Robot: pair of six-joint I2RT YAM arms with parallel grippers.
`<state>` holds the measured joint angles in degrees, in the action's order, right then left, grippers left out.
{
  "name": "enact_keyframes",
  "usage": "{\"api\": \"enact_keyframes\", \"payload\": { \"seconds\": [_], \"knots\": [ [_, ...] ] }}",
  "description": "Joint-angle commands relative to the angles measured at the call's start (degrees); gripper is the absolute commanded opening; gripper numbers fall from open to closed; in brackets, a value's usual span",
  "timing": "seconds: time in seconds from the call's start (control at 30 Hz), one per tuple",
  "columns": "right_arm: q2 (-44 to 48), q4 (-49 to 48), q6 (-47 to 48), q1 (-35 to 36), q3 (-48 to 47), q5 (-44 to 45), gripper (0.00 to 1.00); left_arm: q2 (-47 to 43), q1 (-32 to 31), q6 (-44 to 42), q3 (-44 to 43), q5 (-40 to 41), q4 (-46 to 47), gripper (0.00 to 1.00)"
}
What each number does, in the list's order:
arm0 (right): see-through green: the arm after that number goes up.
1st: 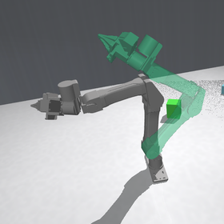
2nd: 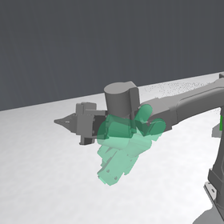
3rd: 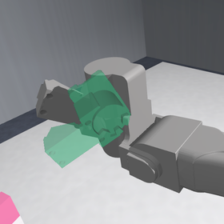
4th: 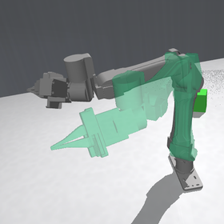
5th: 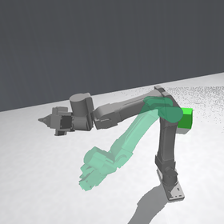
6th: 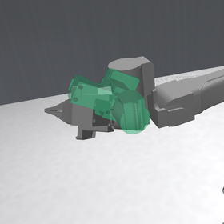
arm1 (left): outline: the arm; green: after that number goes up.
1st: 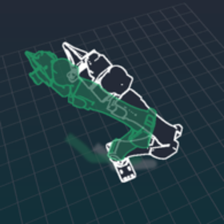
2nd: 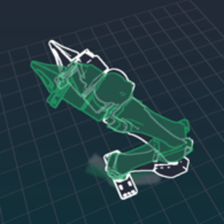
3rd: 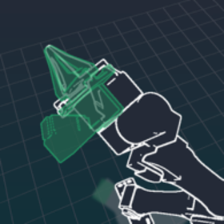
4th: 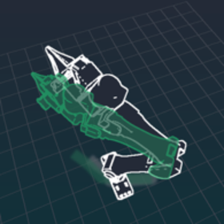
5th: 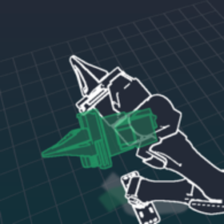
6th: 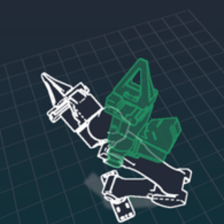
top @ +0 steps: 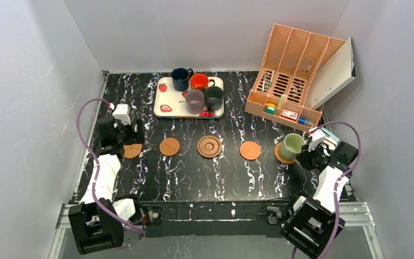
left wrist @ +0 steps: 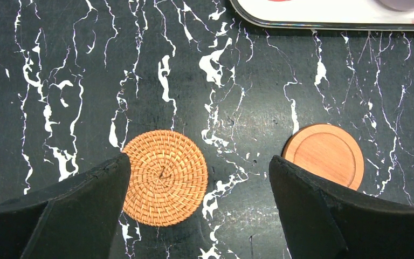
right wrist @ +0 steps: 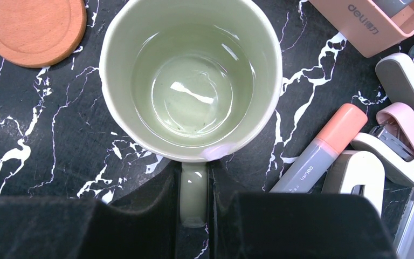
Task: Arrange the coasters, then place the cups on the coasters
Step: Place the cup on the coaster.
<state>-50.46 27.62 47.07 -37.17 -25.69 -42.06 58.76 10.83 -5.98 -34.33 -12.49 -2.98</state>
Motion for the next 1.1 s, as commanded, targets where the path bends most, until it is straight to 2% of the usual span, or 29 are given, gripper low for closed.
{"api": "enact_keyframes", "payload": {
  "seconds": [0.0, 0.7, 1.07],
  "knots": [
    [-0.14, -2.99, 0.07, -0.46, -0.67, -2.82, 0.01, 0.20, 0.51, -0.44, 0.36, -0.21, 0.48, 0.98],
    [0.85, 0.43, 2.91, -0.47, -1.02, -4.01, 0.29, 0.74, 0.66, -0.27, 0.24, -0.26, 0.61, 0.98],
    [1.49, 1.92, 3.85, -0.45, -1.32, -4.25, 0.50, 0.65, 0.86, -0.26, 0.28, -0.47, 0.70, 0.98]
  ]
}}
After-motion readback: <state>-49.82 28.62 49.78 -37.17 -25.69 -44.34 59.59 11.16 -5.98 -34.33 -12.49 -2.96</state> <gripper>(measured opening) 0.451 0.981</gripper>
